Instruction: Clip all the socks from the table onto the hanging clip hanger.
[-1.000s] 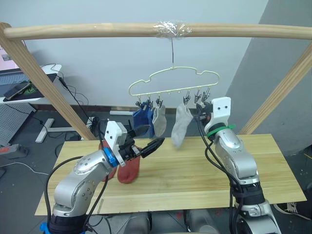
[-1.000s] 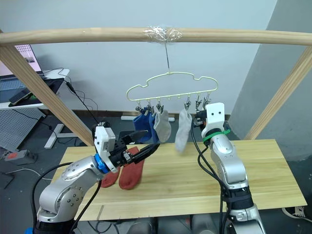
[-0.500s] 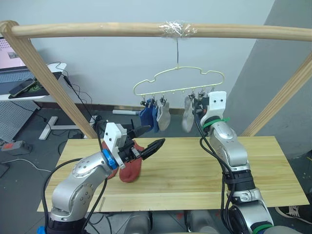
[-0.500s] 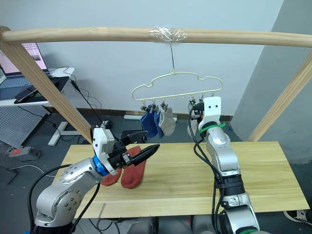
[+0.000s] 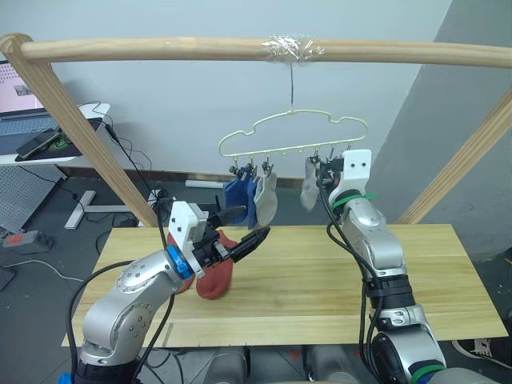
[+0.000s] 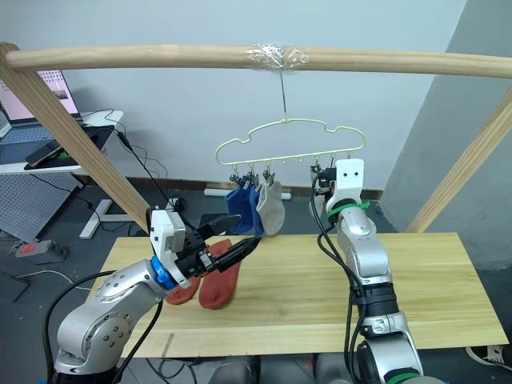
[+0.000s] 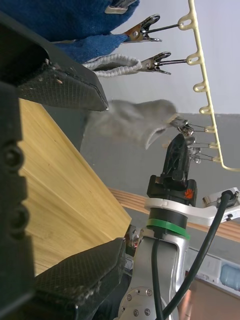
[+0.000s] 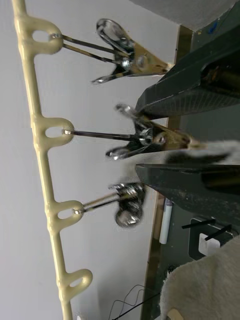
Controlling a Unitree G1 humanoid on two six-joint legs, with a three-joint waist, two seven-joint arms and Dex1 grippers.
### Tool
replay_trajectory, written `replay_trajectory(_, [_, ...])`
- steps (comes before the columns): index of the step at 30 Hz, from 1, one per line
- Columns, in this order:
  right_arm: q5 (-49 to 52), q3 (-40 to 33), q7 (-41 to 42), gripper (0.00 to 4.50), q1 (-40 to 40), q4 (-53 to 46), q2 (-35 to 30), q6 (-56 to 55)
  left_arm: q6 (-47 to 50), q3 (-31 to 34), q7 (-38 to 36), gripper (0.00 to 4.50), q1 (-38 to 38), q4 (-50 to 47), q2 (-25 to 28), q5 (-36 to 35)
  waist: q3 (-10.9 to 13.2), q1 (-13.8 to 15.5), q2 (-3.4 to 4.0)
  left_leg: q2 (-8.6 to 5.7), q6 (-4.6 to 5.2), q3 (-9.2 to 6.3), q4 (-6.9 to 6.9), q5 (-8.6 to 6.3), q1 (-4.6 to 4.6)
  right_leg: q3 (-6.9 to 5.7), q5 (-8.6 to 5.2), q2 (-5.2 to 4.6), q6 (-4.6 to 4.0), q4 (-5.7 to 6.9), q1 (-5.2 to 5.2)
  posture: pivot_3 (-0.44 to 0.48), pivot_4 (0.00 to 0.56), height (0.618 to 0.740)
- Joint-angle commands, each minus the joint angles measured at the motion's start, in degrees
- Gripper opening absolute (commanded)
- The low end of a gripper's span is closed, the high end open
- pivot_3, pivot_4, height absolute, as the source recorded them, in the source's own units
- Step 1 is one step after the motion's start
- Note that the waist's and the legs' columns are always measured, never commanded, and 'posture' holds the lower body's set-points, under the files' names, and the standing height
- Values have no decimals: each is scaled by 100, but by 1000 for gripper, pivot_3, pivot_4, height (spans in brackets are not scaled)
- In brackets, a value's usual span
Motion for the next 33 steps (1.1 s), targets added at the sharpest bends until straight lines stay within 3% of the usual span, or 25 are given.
replay_trajectory(1, [-37,-62,-59,1348,-17,-268,9,-44,-51,6,16,4500,-24,-232,14,-85,0,0,0,0,0,0,1,0,0,0,0,0,0,1,0,6,91,740])
replay_trajectory(33, [-37,-194,-200,1348,-689,420,130,-543,-48,5,21,4500,-64,-238,21,-88,-1,1,0,1,0,0,7,0,10,2,2,3,-3,9,6,13,101,740])
